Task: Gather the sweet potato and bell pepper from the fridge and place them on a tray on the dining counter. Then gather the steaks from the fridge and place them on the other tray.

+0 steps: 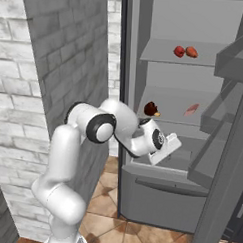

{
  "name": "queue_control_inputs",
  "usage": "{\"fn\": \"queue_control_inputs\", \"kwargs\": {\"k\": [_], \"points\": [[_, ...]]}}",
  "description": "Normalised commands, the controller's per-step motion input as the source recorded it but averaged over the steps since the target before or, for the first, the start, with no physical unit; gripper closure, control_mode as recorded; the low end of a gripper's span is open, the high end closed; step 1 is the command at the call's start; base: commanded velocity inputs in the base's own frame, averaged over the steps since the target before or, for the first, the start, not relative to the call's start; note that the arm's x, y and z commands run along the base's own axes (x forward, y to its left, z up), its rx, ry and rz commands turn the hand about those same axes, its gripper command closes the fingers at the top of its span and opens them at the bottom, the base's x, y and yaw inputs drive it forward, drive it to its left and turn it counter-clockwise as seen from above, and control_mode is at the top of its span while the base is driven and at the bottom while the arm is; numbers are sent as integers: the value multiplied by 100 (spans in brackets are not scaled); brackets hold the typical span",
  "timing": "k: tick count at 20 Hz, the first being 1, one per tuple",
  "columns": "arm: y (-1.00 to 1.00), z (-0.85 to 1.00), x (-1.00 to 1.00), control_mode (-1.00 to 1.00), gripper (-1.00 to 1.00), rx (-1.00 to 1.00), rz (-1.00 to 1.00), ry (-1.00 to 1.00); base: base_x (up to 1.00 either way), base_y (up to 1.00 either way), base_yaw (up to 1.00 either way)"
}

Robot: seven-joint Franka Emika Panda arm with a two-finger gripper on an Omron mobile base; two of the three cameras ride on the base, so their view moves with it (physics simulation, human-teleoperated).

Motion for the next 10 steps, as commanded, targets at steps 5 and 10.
{"fn": "queue_control_inputs", "kwargs": {"k": [5, 10], "points": [[2, 97, -63, -100, 100, 26, 6, -66, 0, 0, 0], [16, 100, -64, -100, 100, 22, -22, -53, 0, 0, 0]]}}
